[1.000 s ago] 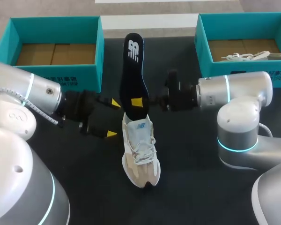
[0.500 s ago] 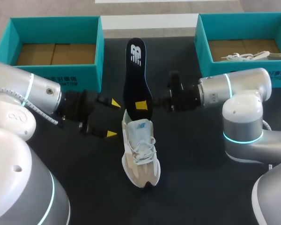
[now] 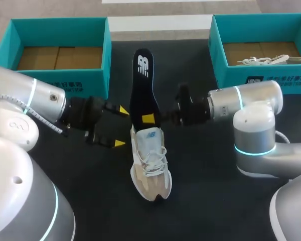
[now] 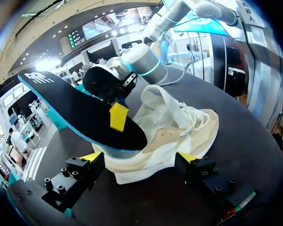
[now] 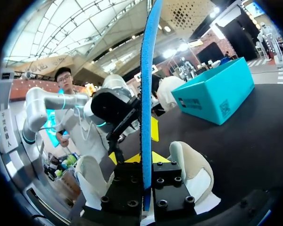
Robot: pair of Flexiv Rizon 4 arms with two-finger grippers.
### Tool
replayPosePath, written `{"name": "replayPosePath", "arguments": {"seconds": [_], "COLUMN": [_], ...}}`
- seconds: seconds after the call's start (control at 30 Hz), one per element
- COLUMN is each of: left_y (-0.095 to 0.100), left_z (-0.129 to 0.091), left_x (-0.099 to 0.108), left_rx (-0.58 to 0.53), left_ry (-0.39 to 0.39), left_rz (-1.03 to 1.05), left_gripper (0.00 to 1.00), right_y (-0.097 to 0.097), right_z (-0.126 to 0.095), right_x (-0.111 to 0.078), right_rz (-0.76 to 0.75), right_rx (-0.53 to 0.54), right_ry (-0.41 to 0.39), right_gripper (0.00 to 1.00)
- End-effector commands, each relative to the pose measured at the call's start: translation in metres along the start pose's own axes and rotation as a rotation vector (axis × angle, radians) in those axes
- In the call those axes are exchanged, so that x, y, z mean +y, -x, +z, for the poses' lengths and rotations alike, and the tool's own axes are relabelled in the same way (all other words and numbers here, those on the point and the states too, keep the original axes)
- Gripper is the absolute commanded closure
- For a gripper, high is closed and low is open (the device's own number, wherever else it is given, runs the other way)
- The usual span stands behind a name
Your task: Take the shoe out of the shoebox, open the shoe tongue, remove and reinsert the insole, then place the shoe into the shoebox
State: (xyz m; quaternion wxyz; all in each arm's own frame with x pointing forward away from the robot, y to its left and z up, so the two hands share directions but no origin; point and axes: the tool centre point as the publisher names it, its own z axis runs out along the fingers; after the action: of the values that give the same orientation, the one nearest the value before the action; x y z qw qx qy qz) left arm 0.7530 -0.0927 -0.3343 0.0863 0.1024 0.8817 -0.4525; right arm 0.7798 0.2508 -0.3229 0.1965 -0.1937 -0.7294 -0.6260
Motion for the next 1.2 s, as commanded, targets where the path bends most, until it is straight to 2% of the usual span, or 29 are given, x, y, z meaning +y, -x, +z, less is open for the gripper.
{"name": "replayPosePath", "arguments": {"seconds": [0.03,0.27,0.6,0.77,1.2], "left_y": [-0.001,-0.001,-0.001,-0.001,-0.001], "left_z": [-0.001,-0.001,-0.001,-0.001,-0.001], "left_x": [0.000,0.000,0.000,0.000,0.000], "left_rx": [0.001,0.001,0.001,0.001,0.001], "left_ry": [0.003,0.003,0.003,0.003,0.003], "left_rz": [0.000,0.000,0.000,0.000,0.000], "left_gripper": [0.00,0.00,0.00,0.00,0.00], "right_y": [0.000,-0.002,-0.011,-0.015,-0.014], "right_z": [0.005,0.008,0.011,0.011,0.009], "right_x": [-0.004,-0.013,-0.033,-0.040,-0.038], "right_rz": [0.006,0.023,0.103,0.128,0.111], "right_rx": [0.000,0.005,-0.004,-0.003,-0.022], "right_ry": [0.003,0.002,-0.053,-0.056,-0.039], "right_gripper": [1.00,1.00,1.00,1.00,1.00]}}
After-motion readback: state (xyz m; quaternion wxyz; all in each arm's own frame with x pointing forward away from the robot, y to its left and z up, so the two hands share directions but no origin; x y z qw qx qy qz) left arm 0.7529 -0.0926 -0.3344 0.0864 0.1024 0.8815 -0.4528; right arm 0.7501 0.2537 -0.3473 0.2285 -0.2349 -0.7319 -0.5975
